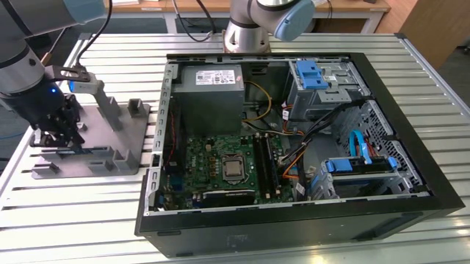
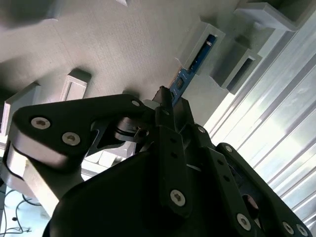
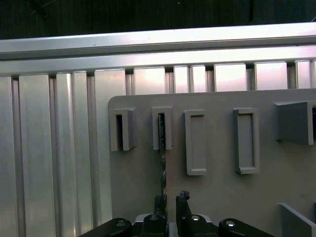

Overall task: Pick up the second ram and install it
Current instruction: 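Pick up the second ram and move it above second insertion slot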

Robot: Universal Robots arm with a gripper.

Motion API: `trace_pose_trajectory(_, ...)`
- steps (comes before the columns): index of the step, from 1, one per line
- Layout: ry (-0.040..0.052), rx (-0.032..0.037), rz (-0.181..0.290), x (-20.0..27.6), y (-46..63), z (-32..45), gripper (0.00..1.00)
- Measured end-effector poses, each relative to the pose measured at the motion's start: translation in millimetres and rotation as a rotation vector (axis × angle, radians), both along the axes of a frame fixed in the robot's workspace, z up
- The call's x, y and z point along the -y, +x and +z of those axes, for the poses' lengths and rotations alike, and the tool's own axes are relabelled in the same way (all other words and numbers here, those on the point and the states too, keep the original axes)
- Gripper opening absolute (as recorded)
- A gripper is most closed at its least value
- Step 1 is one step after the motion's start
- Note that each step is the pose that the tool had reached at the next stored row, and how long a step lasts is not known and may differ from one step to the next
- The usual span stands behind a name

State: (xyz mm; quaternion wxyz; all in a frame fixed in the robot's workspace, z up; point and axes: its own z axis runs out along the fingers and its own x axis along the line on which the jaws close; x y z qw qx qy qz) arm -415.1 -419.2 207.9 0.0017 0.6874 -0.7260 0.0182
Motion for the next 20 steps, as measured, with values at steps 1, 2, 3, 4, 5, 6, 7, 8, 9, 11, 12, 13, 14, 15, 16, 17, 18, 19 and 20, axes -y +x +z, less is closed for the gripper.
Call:
trace_pose_trajectory(1,0.0,0.0001,0.0,0.0,0.0,0.0,0.24)
trace_pose_trajectory(2,0.0,0.0,0.0,0.0,0.0,0.0,0.24)
trace_pose_trajectory(3,0.0,0.0,0.0,0.0,0.0,0.0,0.25)
trace_pose_trajectory(4,0.0,0.0,-0.001,0.0,0.0,0.0,0.25)
trace_pose_trajectory(5,0.0,0.0,-0.001,0.0,0.0,0.0,0.31)
trace_pose_trajectory(6,0.0,0.0,-0.001,0.0,0.0,0.0,0.31)
trace_pose_trajectory(7,0.0001,0.0002,-0.001,0.4,-0.1,-0.2,0.31)
trace_pose_trajectory(8,0.0006,0.0003,-0.001,2.2,-0.5,-0.3,0.31)
trace_pose_trajectory(9,0.0018,0.0002,0.0,4.4,-1.2,-0.5,0.31)
trace_pose_trajectory(11,0.0093,0.0,0.001,10.8,-3.4,-2.0,0.31)
trace_pose_trajectory(12,0.016,0.0001,0.002,12.1,-3.6,-2.8,0.31)
trace_pose_trajectory(13,0.0208,0.0,0.003,12.4,-3.6,-3.9,0.31)
trace_pose_trajectory(14,0.0242,0.0001,0.004,12.3,-3.6,-5.1,0.31)
trace_pose_trajectory(15,0.027,0.0001,0.006,12.3,-3.7,-6.2,0.31)
trace_pose_trajectory(16,0.0292,0.0001,0.007,12.3,-3.6,-7.5,0.31)
trace_pose_trajectory(17,0.0296,0.0001,0.01,12.3,-3.6,-9.2,0.31)
trace_pose_trajectory(18,0.0297,0.0,0.013,12.3,-3.6,-10.9,0.31)
trace_pose_trajectory(19,0.0298,0.0,0.016,12.3,-3.6,-12.6,0.31)
trace_pose_trajectory(20,0.0297,-0.0001,0.02,12.4,-3.6,-13.8,0.31)
